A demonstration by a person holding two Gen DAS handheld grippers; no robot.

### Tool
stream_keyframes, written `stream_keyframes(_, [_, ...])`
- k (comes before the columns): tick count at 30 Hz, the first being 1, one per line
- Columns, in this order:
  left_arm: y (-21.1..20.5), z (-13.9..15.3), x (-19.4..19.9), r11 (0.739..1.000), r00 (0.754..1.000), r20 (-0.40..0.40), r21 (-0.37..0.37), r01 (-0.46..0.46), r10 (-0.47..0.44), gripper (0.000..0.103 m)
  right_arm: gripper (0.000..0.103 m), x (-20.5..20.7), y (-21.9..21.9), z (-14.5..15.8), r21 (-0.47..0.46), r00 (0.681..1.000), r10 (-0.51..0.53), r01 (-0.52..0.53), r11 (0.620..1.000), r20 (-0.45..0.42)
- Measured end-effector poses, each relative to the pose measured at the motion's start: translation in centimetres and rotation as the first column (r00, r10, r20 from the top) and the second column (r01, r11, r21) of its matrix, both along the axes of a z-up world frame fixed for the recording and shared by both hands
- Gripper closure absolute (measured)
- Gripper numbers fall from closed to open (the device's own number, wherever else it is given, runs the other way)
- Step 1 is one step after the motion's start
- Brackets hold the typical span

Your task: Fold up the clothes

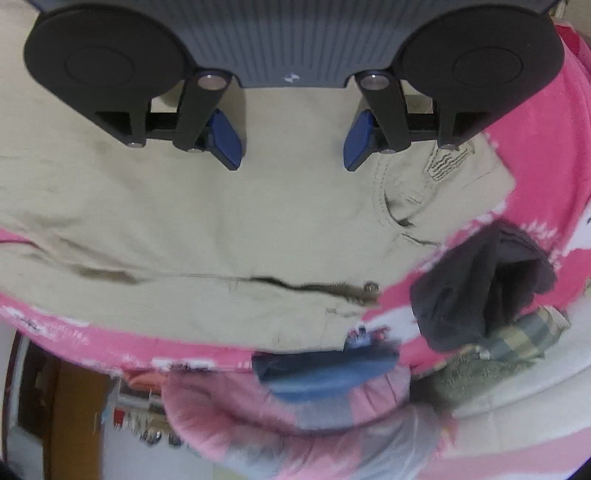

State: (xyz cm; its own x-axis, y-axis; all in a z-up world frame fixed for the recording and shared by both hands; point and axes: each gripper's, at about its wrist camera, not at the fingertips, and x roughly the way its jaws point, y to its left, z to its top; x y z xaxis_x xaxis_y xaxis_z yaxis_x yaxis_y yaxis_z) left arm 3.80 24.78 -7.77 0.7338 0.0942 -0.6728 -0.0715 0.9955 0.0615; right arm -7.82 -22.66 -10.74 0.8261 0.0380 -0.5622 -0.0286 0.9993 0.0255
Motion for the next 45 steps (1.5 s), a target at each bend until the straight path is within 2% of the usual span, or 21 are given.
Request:
stream_keyframes(7, [0.2, 0.3, -5.4, 0.994, 1.000, 0.006, 0.104, -0.031, 0.030, 0.039, 0.001, -0.1, 0.1, -0.2, 0.000, 1.000, -0.008, 0.008, 1.000, 0.008])
stream_keyframes(9, [0.2, 0.4, -6.5, 0.987, 0.999, 0.000, 0.150, -0.053, 0.054, 0.026, 0.001, 0.0, 0.1, -0.1, 0.000, 1.000, -0.008, 0.008, 1.000, 0.006])
stream_keyframes(10, [0.2, 0.7, -7.2, 0.983, 0.997, 0.006, 0.171, -0.072, 0.072, 0.026, 0.001, -0.1, 0.1, -0.1, 0.000, 1.000, -0.008, 0.008, 1.000, 0.008])
stream_keyframes(12, [0.5, 1.5, -8.0, 0.982, 0.996, 0.013, 0.167, -0.093, 0.092, 0.027, 0.001, -0.1, 0.1, -0.2, 0.000, 1.000, -0.009, 0.009, 1.000, 0.011])
stream_keyframes(17, [0.6, 4.6, -9.3, 0.980, 0.986, 0.087, 0.126, -0.154, 0.144, 0.028, 0.001, -0.3, 0.2, -0.3, -0.001, 1.000, -0.010, 0.010, 1.000, 0.020])
stream_keyframes(22, [-1.3, 6.1, -8.6, 0.992, 0.986, 0.127, 0.049, -0.119, 0.112, 0.028, 0.001, -0.4, 0.2, -0.3, -0.001, 1.000, -0.012, 0.012, 1.000, 0.029])
stream_keyframes(29, [-6.6, 4.4, -6.7, 0.999, 0.995, 0.098, 0.036, -0.005, 0.002, 0.024, 0.001, -0.4, 0.2, -0.3, -0.003, 0.999, -0.012, 0.012, 1.000, 0.030])
stream_keyframes(35, [-10.2, 1.7, -5.7, 0.996, 0.997, 0.025, 0.046, 0.075, -0.077, 0.021, 0.001, -0.5, 0.3, -0.3, -0.005, 0.999, -0.013, 0.013, 1.000, 0.031])
stream_keyframes(38, [-11.3, 0.0, -5.5, 0.994, 0.996, -0.030, 0.061, 0.090, -0.089, 0.020, 0.001, -0.4, 0.2, -0.3, -0.005, 0.999, -0.012, 0.013, 1.000, 0.032])
stream_keyframes(41, [-11.6, -0.5, -6.0, 0.994, 0.997, -0.016, 0.082, 0.074, -0.073, 0.017, 0.001, -0.5, 0.3, -0.3, -0.005, 0.999, -0.013, 0.013, 1.000, 0.033])
stream_keyframes(45, [-11.1, -0.5, -5.9, 0.996, 0.997, -0.026, 0.054, 0.068, -0.066, 0.014, 0.001, -0.5, 0.3, -0.4, -0.006, 0.999, -0.014, 0.014, 1.000, 0.035])
